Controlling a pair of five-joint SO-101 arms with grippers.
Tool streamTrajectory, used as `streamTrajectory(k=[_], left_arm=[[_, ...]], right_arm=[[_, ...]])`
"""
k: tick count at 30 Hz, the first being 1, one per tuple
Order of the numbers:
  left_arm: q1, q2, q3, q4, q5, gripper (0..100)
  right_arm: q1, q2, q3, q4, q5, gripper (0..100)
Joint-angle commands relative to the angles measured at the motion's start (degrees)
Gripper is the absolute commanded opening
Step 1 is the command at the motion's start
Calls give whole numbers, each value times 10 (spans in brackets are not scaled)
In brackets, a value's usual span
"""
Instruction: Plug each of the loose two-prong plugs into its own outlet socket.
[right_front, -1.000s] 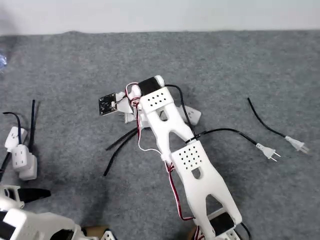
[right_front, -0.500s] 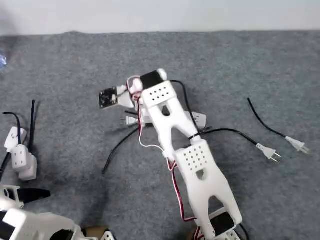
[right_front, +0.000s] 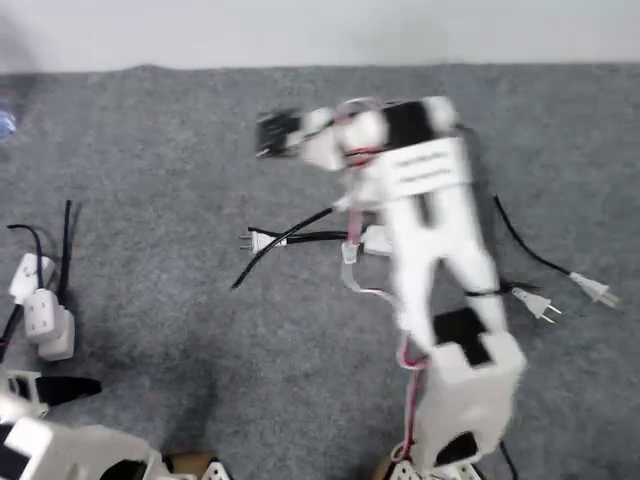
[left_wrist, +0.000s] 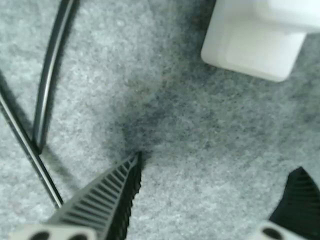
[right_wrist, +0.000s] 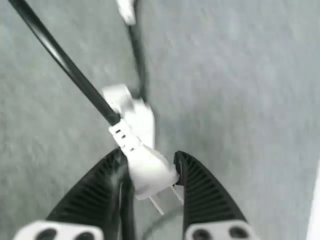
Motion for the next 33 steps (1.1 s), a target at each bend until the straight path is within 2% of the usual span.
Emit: streamTrajectory(k=[1, 6, 11, 18, 23, 25, 30, 33], left_arm=[[-28, 28, 32, -48, -4, 434], [-27, 28, 32, -48, -4, 434], [-27, 28, 32, -48, -4, 434], [-27, 28, 32, -48, -4, 434], [-27, 28, 32, -48, -4, 434], [-27, 28, 32, -48, -4, 434], [-27, 28, 32, -47, -4, 434], [-27, 28, 32, -47, -4, 434]], right_arm=[[145, -76, -1, 25, 50, 8], [312, -68, 0, 24, 126, 8], [429, -32, 0, 21, 189, 9], [526, 52, 0, -60, 197, 9], [561, 105, 0, -109, 186, 10], [563, 113, -3, -109, 167, 51], [558, 113, -3, -80, 164, 321], [547, 112, -4, -62, 164, 380]])
